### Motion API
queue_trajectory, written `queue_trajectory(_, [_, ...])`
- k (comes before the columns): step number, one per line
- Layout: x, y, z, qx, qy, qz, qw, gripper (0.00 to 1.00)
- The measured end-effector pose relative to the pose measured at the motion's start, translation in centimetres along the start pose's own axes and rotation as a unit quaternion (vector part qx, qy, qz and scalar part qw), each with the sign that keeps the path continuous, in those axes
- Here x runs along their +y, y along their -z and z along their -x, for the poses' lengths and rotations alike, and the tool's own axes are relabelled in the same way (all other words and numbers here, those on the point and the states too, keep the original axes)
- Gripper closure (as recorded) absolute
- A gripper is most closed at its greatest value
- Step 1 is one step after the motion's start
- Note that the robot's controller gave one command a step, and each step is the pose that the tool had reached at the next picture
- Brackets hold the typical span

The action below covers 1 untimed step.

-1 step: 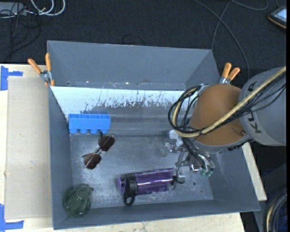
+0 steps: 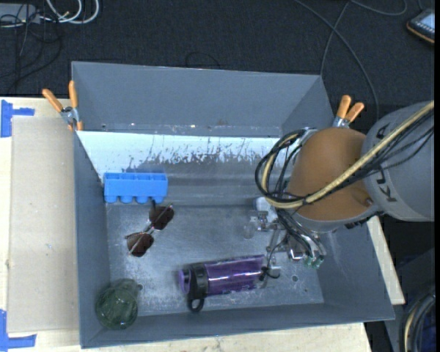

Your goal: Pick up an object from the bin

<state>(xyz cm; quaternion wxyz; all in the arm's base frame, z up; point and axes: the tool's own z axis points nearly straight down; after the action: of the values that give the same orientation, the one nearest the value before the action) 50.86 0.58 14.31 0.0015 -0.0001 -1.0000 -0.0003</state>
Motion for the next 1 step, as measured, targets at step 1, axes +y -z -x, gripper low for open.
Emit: queue_trajectory(1, [1.04,-5.98,-3.51,-0.0014,0.039,0.000,0.9992,0.00])
